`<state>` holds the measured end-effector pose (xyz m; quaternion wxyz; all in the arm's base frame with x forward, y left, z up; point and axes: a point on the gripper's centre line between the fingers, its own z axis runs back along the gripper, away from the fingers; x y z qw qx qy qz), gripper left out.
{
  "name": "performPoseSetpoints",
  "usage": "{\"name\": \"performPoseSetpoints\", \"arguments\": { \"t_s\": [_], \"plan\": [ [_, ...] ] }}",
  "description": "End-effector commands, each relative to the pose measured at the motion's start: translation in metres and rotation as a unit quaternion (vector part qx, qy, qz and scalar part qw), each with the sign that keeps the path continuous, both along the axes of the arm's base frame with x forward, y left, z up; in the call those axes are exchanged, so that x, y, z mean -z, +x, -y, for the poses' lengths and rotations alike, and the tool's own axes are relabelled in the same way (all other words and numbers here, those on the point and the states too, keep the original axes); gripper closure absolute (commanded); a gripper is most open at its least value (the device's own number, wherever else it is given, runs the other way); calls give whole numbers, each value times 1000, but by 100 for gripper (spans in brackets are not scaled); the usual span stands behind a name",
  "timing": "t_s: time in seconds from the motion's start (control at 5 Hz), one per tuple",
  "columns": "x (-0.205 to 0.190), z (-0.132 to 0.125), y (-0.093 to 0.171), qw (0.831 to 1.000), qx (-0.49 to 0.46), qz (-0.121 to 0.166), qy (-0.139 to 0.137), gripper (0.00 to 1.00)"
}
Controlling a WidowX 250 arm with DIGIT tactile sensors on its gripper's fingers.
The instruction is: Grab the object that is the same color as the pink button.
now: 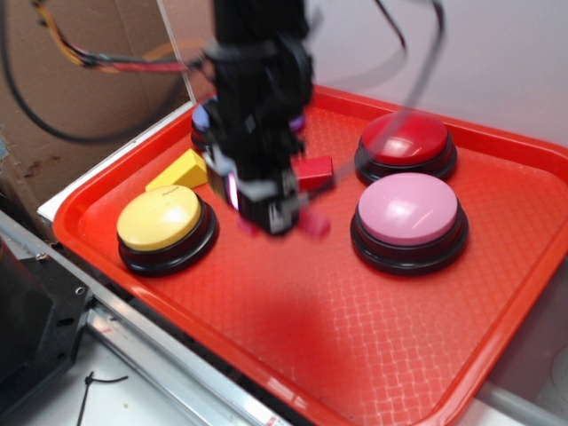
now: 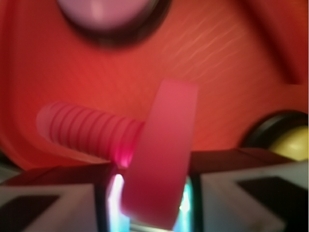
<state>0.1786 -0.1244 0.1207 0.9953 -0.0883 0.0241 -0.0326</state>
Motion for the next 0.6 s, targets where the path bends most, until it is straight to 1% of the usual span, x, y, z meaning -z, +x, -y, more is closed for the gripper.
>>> {"name": "performPoseSetpoints", "arguments": {
  "t_s": [0.0,0.2,0.4],
  "plan": [
    [-105,-31,-58,995,-52,79,8,100],
    [-155,-23,-54,996,-20,79,27,100],
    [-196,-13,-48,996,3,76,49,100]
  ]
}}
